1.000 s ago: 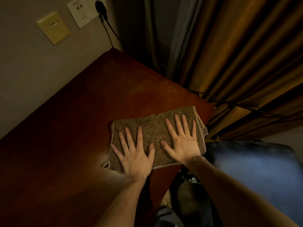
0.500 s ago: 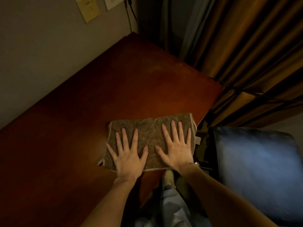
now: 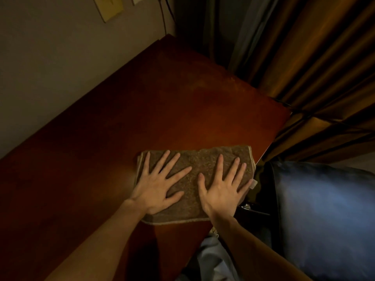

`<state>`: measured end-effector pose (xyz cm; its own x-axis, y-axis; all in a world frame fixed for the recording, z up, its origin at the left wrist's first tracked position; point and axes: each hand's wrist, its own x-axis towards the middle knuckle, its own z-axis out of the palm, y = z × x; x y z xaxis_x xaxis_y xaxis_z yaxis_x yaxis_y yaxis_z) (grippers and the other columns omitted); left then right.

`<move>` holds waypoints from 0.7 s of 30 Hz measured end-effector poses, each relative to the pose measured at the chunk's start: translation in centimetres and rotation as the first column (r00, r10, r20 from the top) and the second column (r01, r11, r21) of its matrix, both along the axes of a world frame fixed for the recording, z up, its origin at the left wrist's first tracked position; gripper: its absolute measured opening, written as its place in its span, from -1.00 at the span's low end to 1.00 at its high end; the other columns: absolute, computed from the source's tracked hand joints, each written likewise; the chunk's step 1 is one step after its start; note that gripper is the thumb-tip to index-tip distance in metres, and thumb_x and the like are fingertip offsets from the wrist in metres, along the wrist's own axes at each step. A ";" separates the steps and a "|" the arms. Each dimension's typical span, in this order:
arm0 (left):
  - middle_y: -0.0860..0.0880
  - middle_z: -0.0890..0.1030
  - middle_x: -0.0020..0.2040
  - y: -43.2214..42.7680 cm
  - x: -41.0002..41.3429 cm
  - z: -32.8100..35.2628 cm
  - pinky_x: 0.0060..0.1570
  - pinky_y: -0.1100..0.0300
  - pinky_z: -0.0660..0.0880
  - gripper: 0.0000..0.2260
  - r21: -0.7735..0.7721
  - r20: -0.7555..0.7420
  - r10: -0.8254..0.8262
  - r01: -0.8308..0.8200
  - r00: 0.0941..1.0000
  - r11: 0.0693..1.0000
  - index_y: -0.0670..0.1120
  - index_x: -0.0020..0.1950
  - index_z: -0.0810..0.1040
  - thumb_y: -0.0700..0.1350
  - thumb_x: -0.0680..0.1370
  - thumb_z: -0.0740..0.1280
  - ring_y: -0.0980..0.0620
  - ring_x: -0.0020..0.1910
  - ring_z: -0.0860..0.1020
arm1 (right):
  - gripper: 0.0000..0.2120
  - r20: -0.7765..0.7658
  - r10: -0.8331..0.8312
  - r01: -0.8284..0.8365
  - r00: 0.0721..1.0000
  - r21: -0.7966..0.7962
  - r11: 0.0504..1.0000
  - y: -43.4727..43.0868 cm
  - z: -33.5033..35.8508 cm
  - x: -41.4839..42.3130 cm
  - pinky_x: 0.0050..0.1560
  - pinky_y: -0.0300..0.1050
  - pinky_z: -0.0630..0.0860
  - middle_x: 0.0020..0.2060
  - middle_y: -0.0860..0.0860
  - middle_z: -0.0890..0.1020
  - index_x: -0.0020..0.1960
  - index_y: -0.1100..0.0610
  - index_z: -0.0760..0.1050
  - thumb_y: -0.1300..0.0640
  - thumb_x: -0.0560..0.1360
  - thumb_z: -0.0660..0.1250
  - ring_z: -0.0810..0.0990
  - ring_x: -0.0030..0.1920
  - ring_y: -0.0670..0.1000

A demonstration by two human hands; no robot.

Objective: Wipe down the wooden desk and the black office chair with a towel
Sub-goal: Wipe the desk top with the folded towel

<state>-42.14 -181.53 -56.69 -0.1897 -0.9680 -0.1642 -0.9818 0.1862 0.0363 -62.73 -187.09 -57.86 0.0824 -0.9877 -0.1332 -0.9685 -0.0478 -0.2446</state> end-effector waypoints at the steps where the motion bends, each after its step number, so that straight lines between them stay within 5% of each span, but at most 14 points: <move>1: -0.03 -0.11 0.69 -0.8 0.3 0.1 0.48 -0.48 -0.08 -0.38 0.002 -0.005 -0.015 0.015 1.000 1.000 0.28 0.65 -0.12 0.38 0.63 -0.02 -0.16 0.66 -0.16 | -0.20 -0.001 -0.013 0.013 1.000 -0.008 1.000 -0.4 0.0 0.1 0.54 0.45 -0.20 0.66 0.19 -0.09 0.68 -0.07 -0.08 -0.43 0.56 -0.09 -0.27 0.64 0.23; 21: -0.01 -0.11 0.70 -20.2 4.2 0.0 0.50 -0.44 -0.12 -0.36 -0.058 -0.033 0.080 -0.082 0.996 0.995 0.30 0.65 -0.13 0.38 0.60 -0.01 -0.10 0.66 -0.18 | -0.16 -0.068 0.053 -0.054 0.996 -0.020 0.998 -21.7 0.4 4.6 0.52 0.43 -0.32 0.65 0.21 -0.19 0.68 -0.07 -0.20 -0.45 0.54 -0.10 -0.32 0.62 0.26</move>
<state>-37.95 -201.68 -56.64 -0.1140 -0.9882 -0.1019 -0.9924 0.1085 0.0582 -58.11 -208.74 -57.49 0.1266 -0.9848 -0.1190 -0.9786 -0.1044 -0.1771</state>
